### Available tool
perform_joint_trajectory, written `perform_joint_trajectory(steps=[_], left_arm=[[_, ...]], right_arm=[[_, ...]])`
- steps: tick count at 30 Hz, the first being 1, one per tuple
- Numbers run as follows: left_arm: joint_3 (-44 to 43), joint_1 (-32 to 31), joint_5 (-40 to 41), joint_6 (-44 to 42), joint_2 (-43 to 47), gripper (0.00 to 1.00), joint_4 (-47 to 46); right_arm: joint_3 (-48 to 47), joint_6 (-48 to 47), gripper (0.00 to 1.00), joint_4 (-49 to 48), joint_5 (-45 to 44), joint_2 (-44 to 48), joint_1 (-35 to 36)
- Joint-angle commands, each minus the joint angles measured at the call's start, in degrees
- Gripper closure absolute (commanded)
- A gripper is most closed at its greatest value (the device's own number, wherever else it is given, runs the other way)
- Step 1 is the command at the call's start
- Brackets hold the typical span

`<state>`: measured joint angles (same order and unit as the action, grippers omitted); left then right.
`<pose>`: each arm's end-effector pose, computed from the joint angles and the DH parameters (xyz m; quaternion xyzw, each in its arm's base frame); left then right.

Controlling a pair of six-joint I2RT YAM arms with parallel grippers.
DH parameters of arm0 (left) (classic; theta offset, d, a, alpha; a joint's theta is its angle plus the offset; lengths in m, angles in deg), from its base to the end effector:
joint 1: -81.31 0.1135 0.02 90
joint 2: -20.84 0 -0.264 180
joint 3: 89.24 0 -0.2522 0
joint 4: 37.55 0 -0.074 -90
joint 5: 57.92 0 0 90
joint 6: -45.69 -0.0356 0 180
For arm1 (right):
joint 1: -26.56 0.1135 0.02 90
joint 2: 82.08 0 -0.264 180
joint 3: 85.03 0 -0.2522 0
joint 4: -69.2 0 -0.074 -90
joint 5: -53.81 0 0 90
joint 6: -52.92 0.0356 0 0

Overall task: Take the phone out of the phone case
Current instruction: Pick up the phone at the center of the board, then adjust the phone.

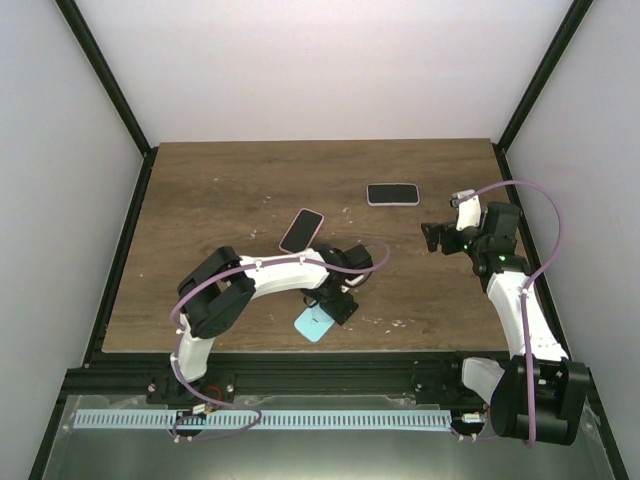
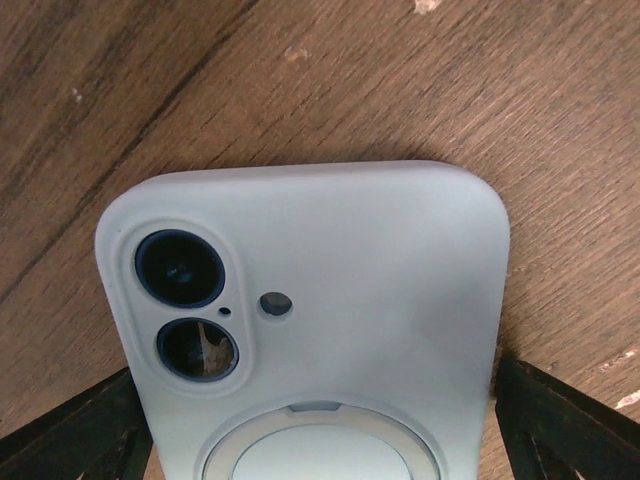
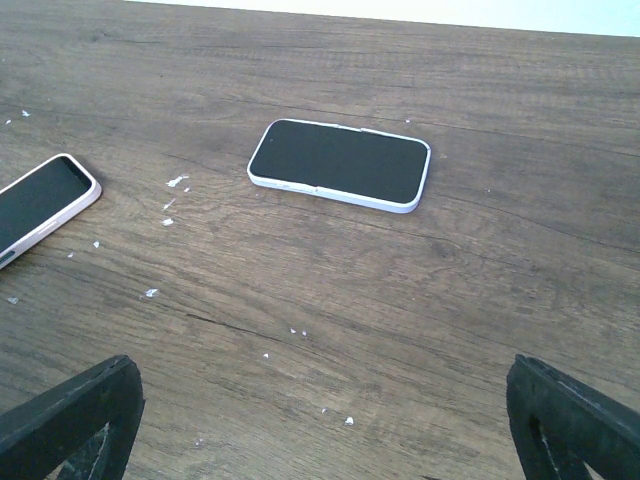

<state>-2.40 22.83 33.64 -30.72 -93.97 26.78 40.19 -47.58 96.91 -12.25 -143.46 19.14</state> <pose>0.1958 -0.3173 0.1508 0.3811 0.9238 -0.0096 0.0364 0.2320 -0.0156 0.2562 -0.1201 0.8621 0.1100 0.4799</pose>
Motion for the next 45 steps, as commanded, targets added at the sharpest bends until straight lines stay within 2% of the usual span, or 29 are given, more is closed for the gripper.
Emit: perform_joint_trajectory(steps=[1,8,13,19,24,26,28,32,38,45], left_arm=[[-0.08,0.03,0.89,-1.72,-1.36,0.10,0.86],[0.65,0.12,4.15,-1.74,1.73,0.32,1.80],[1.25,0.53,1.57,0.52,12.26,0.40,-2.57],[3.97,2.30,-2.75,4.11,27.83,0.43,-16.29],[12.75,10.23,-14.18,11.83,38.02,0.45,-36.11],[17.52,12.67,-17.89,15.68,40.70,0.45,-45.39],[20.68,13.43,-19.77,17.56,42.10,0.46,-53.37],[23.07,13.40,-24.26,18.76,42.78,0.46,-62.11],[32.59,13.02,-24.98,24.38,47.84,0.46,-79.22],[33.25,11.68,-26.38,25.52,47.97,0.46,-82.98]], right_arm=[[-0.34,-0.48,0.00,-0.60,-0.34,-0.07,-0.48],[-0.38,-0.52,0.00,-0.63,-0.03,-0.54,-0.50],[-2.06,-0.84,0.01,1.20,4.79,-1.10,-0.54],[-8.20,-5.80,0.01,9.35,25.72,1.28,-0.49],[-13.07,-13.89,0.00,20.11,47.93,1.52,-0.19],[-13.49,-18.48,0.00,24.83,52.70,1.01,0.91],[-12.65,-21.15,0.00,26.99,53.87,0.39,2.81],[-10.36,-20.37,0.00,26.48,53.24,-0.63,8.11],[-10.54,-10.19,0.00,22.17,45.43,-0.42,19.95],[-13.95,-10.57,0.00,27.22,51.85,-2.08,21.99]])
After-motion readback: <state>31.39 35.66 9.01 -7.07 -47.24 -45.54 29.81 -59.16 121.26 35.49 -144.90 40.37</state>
